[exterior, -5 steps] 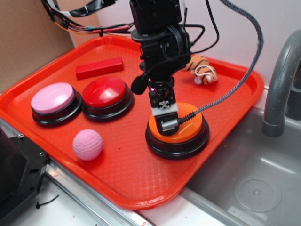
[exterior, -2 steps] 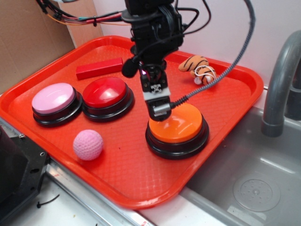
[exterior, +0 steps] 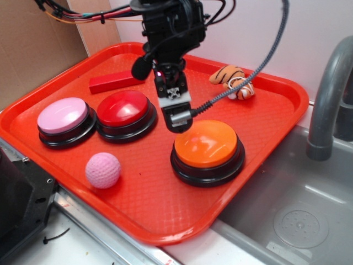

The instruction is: Push the orange button.

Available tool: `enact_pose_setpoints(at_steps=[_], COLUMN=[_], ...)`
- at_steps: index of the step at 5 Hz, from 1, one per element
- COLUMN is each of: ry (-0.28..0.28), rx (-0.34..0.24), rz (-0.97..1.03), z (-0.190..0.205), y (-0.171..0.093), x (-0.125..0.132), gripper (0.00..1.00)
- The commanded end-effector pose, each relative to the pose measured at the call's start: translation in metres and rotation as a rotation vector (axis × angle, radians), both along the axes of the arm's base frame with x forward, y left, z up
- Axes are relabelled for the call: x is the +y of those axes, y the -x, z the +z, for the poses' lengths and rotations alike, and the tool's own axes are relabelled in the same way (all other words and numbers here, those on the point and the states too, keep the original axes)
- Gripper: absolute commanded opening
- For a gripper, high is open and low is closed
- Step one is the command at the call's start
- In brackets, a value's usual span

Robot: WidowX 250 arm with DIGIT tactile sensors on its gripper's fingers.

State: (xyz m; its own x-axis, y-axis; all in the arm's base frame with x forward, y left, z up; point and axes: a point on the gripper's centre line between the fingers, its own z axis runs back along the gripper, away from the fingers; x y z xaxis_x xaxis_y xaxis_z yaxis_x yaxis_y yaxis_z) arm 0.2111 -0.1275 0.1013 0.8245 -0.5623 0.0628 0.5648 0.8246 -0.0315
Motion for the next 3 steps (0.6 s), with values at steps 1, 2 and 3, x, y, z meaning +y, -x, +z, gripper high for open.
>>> enact_pose_setpoints(at_steps=[1,2,3], ry=[0.026,0.024,0.01], rx=[-0.081,-0.081,-0.097], rz=[0.012,0.003,0.011], z=[0.027,0.03,0.04], y=[0.001,0.002,0.005], x=[-0.006,-0.006,-0.003], gripper=[1.0,1.0,1.0])
